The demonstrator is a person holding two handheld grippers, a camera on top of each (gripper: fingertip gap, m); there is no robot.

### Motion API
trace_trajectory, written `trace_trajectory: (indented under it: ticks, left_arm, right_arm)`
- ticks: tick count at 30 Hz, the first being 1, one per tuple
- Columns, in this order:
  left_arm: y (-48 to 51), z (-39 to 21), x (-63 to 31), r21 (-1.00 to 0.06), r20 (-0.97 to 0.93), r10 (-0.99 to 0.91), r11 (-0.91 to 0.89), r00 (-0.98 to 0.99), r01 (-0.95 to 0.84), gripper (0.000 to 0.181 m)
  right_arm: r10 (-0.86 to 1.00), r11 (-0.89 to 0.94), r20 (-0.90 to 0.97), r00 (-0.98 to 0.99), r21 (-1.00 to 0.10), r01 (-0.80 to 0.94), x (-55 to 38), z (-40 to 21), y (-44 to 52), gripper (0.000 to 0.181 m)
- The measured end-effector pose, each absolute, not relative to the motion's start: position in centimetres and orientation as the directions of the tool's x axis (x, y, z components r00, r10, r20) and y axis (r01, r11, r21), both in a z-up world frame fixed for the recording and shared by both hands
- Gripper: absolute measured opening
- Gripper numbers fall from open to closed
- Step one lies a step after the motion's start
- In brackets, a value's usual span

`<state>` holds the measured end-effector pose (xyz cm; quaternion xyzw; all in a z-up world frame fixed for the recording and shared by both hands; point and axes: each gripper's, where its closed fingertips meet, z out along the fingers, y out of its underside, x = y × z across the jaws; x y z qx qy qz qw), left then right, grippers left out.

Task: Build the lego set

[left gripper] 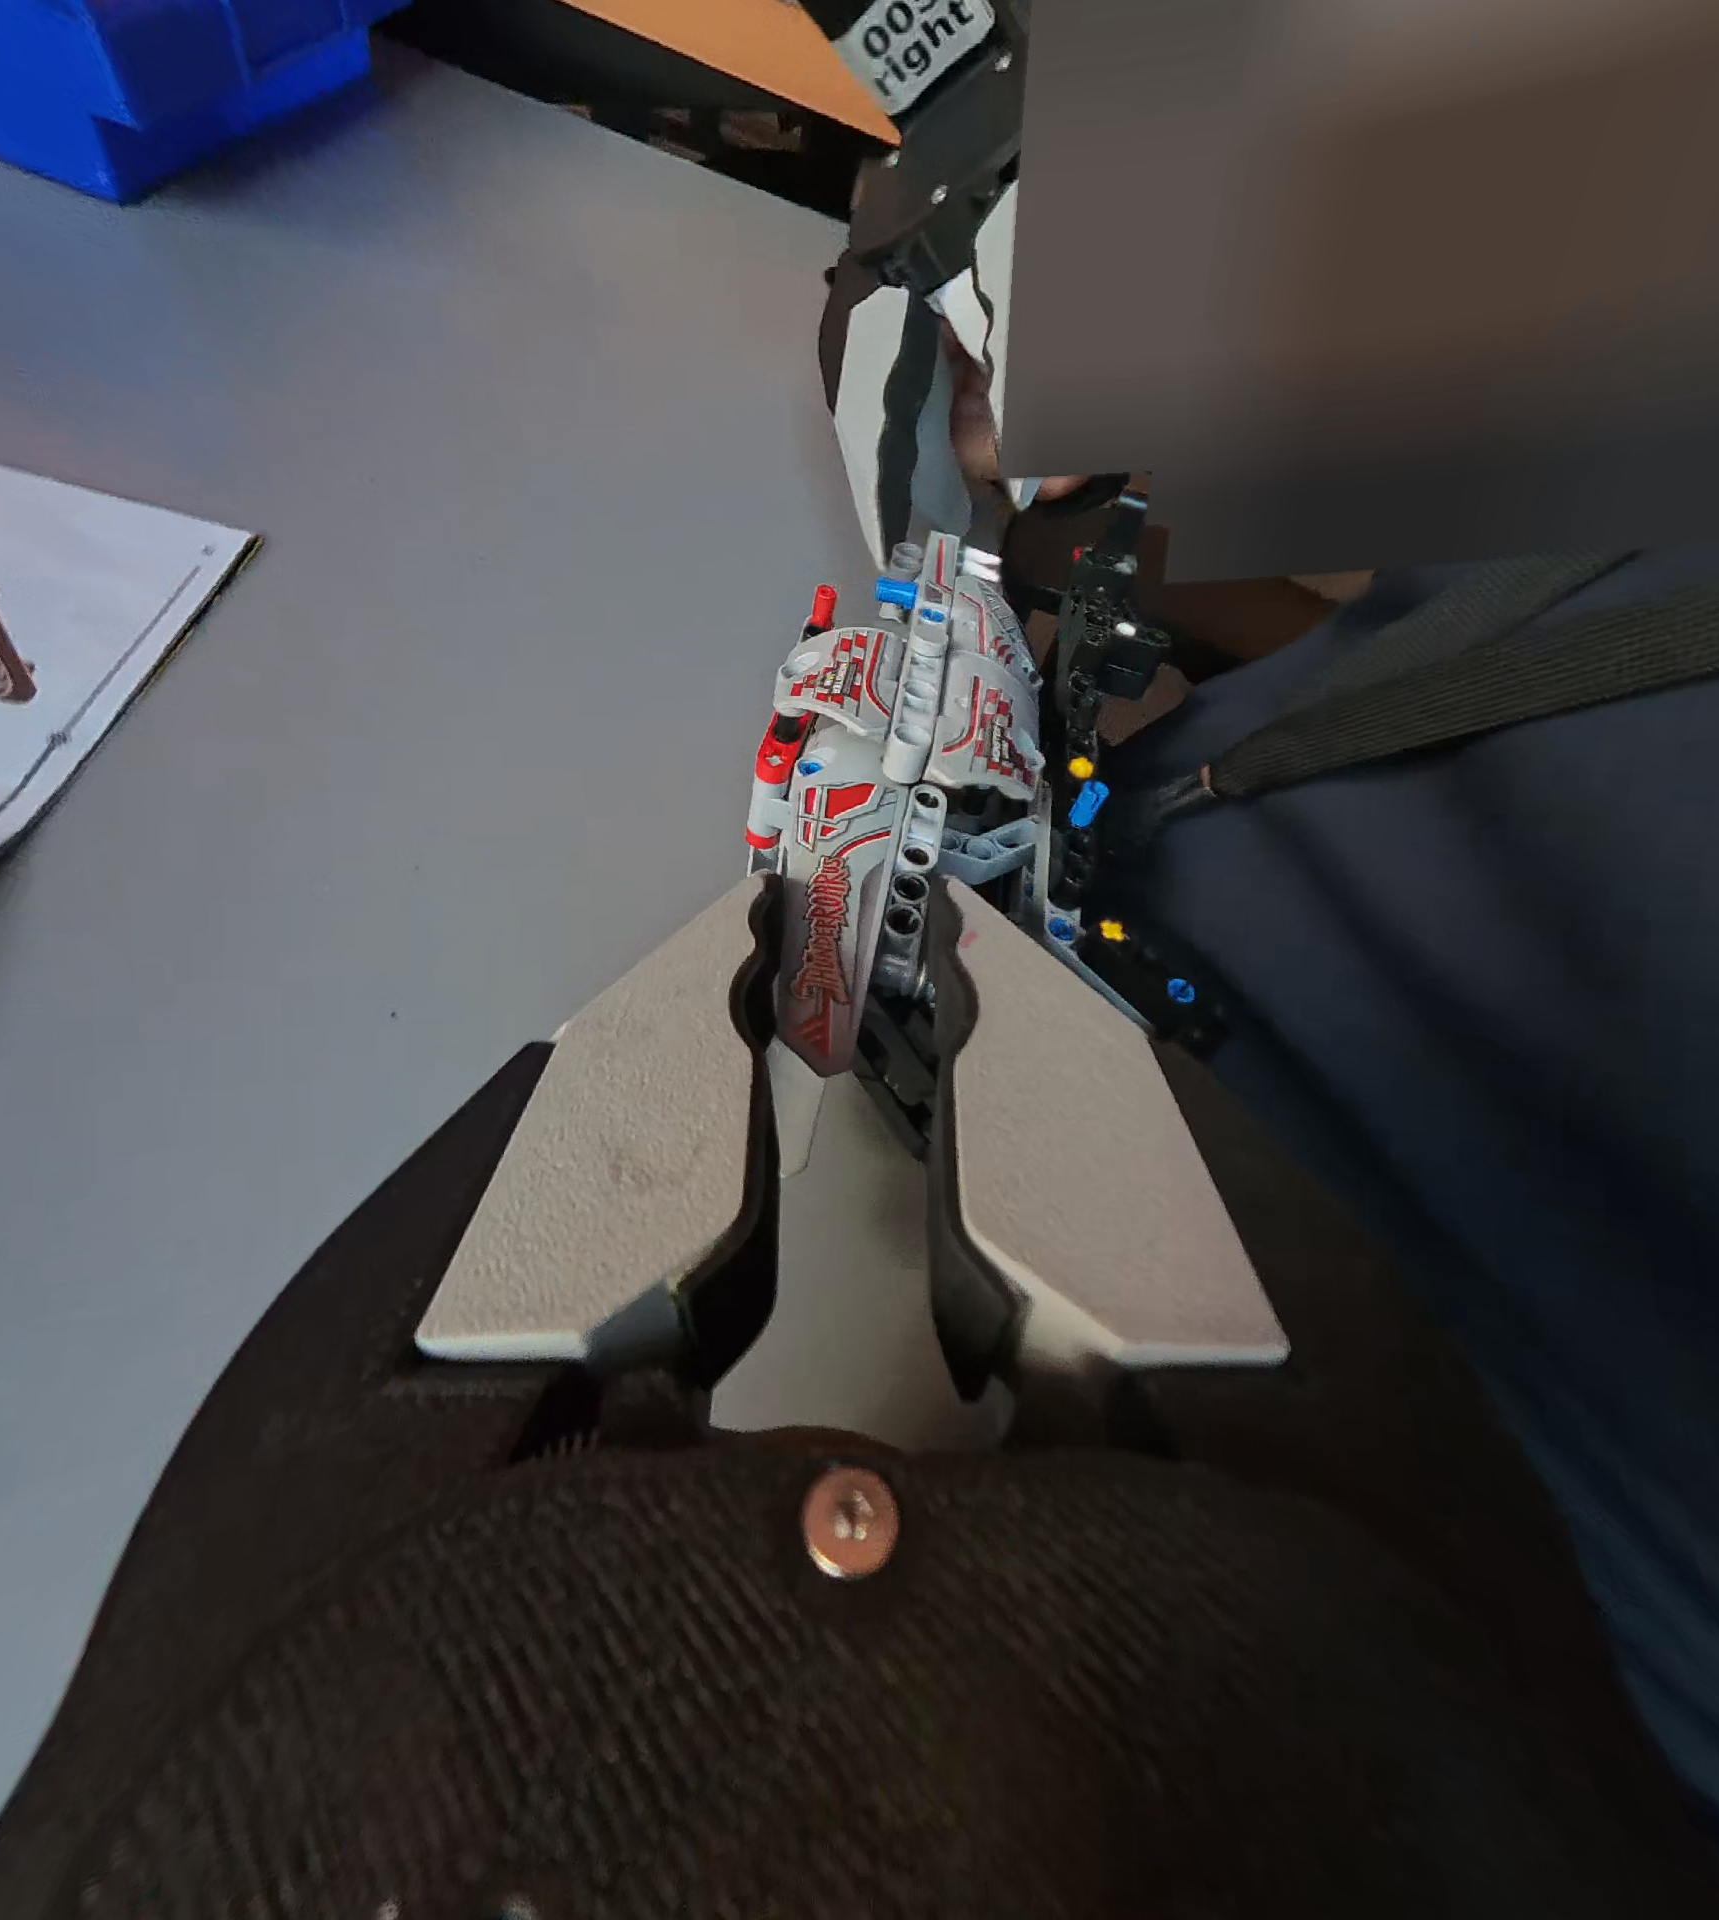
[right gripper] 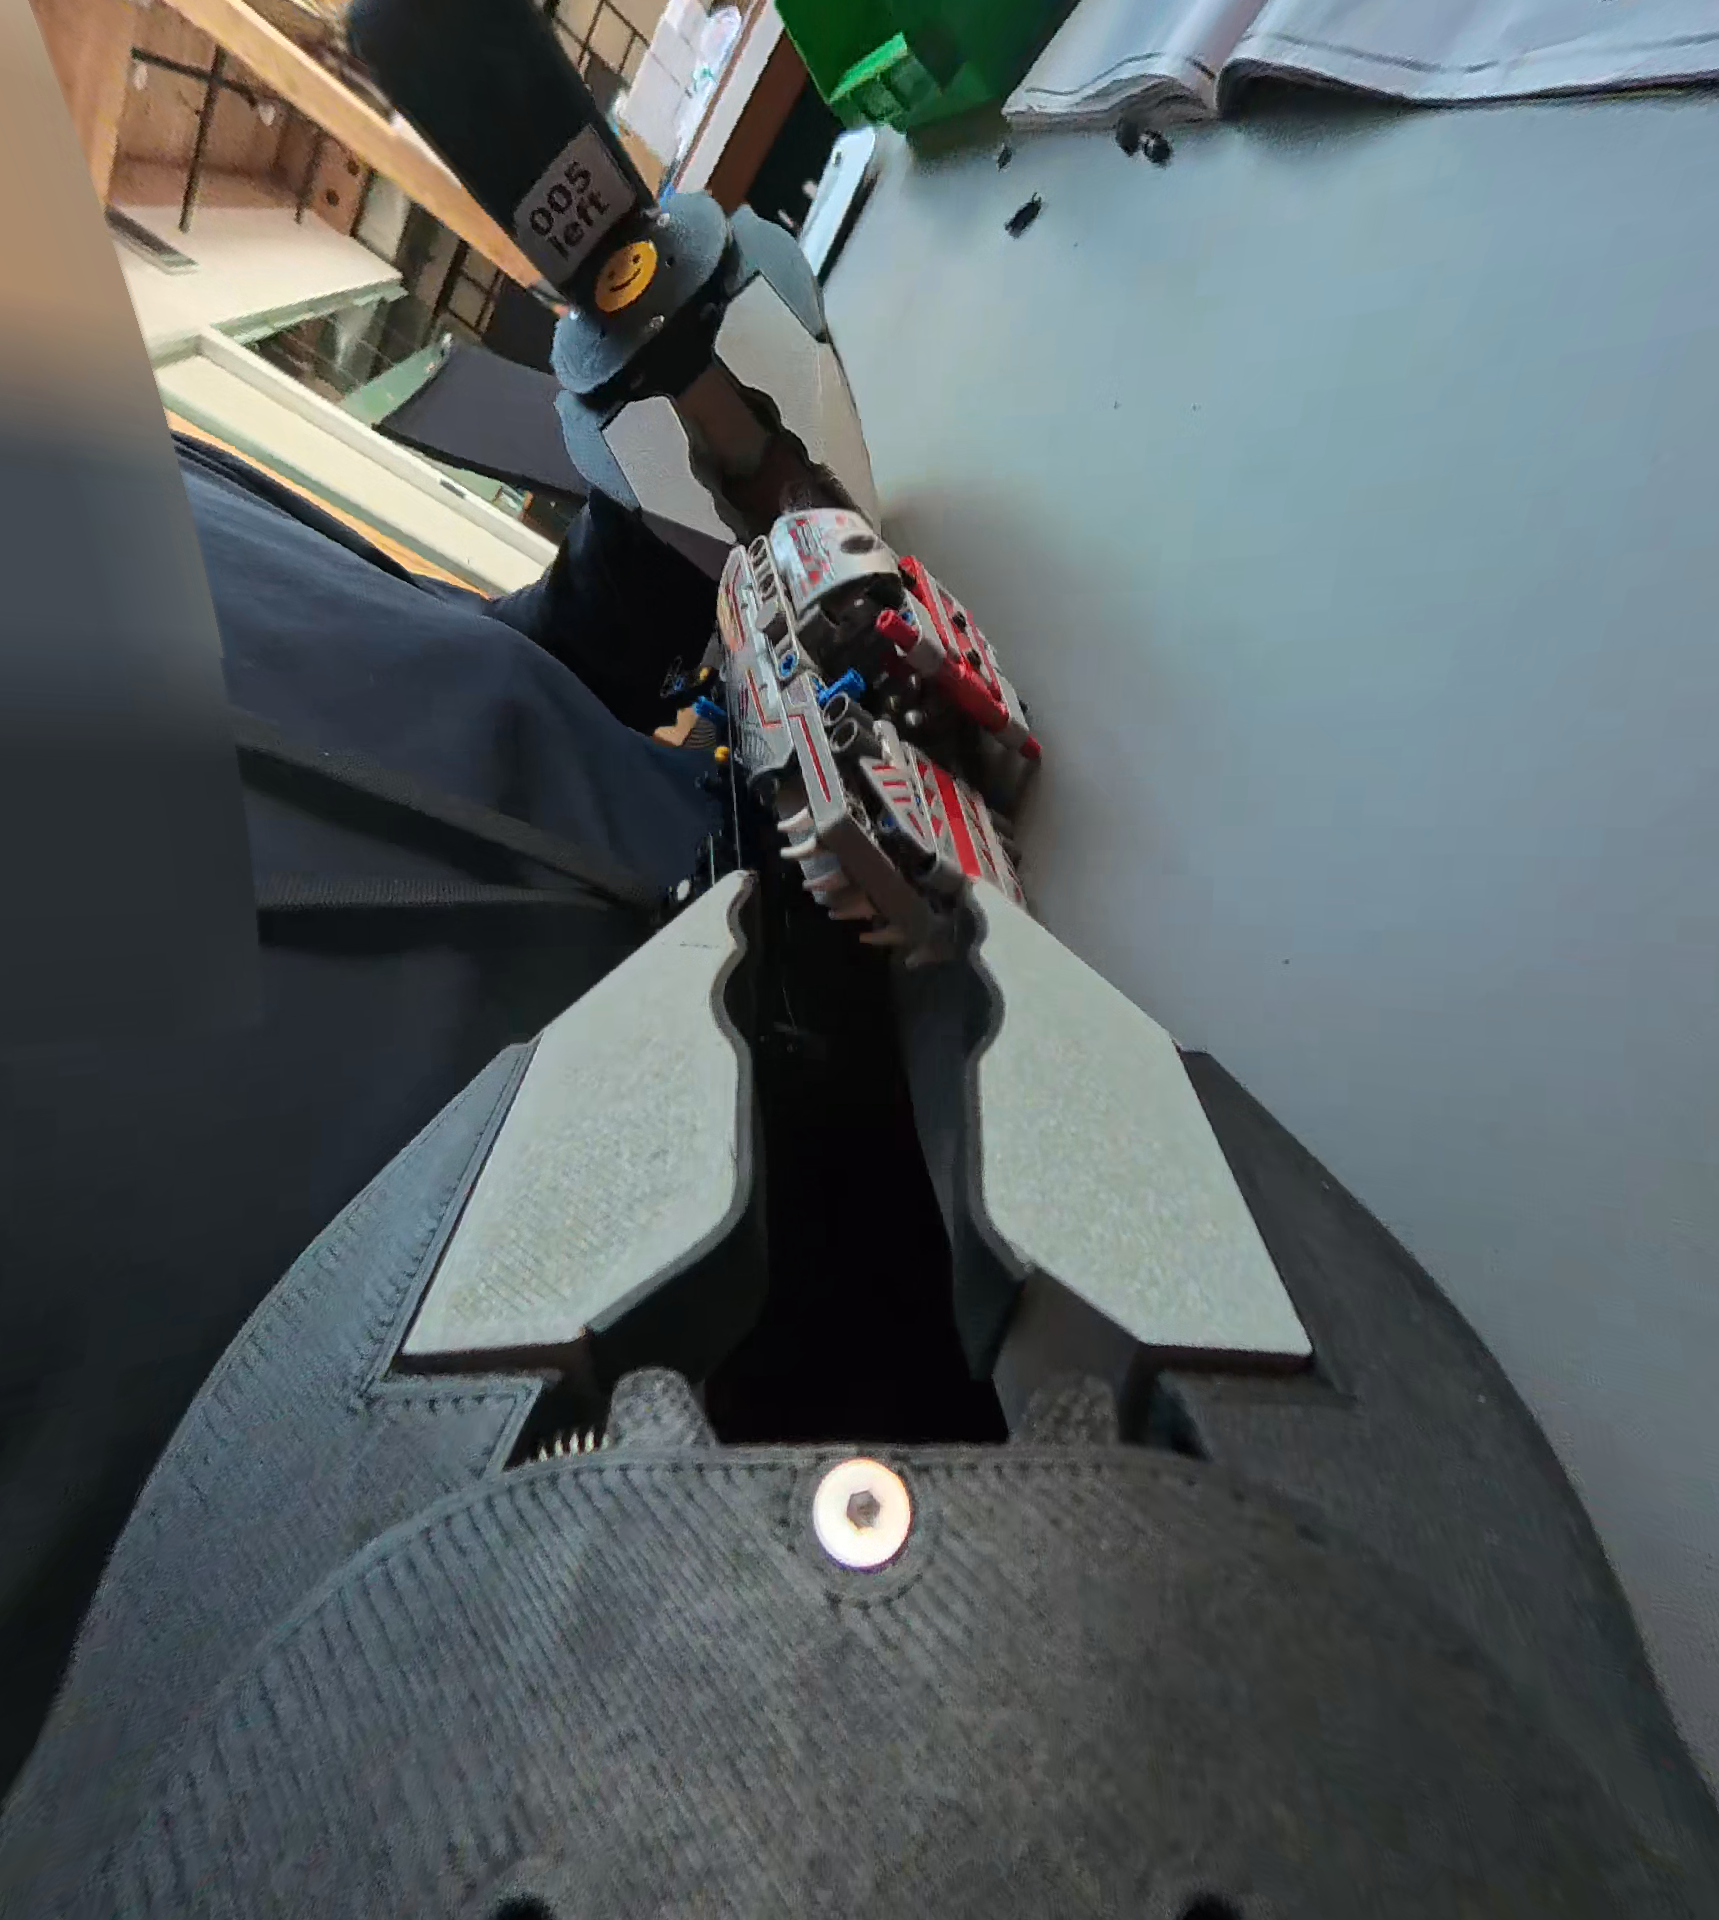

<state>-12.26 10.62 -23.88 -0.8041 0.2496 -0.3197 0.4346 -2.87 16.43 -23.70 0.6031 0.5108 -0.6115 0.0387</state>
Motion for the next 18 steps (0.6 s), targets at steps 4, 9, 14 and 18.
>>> trace_trajectory:
  ticks: [4,9,14,18]
  left_arm:
    - [10.5,-23.9,-12.4,-0.855,0.313,-0.671,-0.507,0.673,-0.108,0.025]
    - [10.5,-23.9,-12.7,-0.840,0.357,-0.660,-0.536,0.661,-0.082,0.024]
    - [10.6,-24.2,-12.9,-0.810,0.428,-0.637,-0.585,0.641,-0.041,0.024]
    - [10.6,-24.2,-13.0,-0.805,0.436,-0.639,-0.591,0.634,-0.042,0.024]
  right_arm:
    - [0.560,-0.458,-0.784,-0.267,-0.562,0.689,-2.6,-24.2,15.5,0.034]
    - [0.553,-0.458,-0.793,-0.255,-0.545,0.702,-3.3,-24.6,15.4,0.028]
    - [0.555,-0.451,-0.797,-0.237,-0.528,0.720,-3.4,-25.0,16.0,0.022]
    - [0.535,-0.435,-0.817,-0.214,-0.483,0.760,-3.1,-25.9,15.7,0.032]
